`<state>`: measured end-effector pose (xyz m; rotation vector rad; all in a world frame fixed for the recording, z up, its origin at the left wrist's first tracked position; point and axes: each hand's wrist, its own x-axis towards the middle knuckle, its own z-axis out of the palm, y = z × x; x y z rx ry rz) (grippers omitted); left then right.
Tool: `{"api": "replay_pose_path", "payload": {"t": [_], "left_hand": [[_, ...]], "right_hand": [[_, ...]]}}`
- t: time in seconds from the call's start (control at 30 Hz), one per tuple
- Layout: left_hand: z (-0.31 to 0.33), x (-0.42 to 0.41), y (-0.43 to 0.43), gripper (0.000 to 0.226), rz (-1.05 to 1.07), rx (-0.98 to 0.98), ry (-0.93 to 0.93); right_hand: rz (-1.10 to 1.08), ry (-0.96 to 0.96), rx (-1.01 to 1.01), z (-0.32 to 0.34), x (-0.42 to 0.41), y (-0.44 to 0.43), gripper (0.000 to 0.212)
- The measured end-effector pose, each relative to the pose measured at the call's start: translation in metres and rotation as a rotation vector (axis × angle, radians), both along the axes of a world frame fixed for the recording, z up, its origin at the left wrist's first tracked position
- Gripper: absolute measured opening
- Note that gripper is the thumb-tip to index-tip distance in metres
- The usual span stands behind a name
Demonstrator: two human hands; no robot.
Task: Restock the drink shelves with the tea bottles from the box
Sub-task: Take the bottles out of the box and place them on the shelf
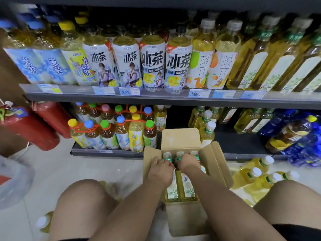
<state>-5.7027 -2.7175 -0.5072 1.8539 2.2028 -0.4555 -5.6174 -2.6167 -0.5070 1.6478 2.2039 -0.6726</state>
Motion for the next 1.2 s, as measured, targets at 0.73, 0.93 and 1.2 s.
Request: {"api": "replay_pose_path", "payload": {"t": [0.73,0.93,1.2], "left_hand": [[0.099,0.051,0.004,0.072,0.561,0.255,-1.129],[0.117,0.061,-0.001,0.079,0.628,0.513,-0.85],[0.123,0.038,0.005,0.075,0.663,0.563,-0.793]], "right_hand": [[-0.25,0.759,0.148,0.137,0.049,0.017,0.062],[-0.195,0.98,0.123,0.168,0.054,-0.022,0.035],[-0.243,0.993,-0.127,0.176,0.073,-0.007,0.023]]}}
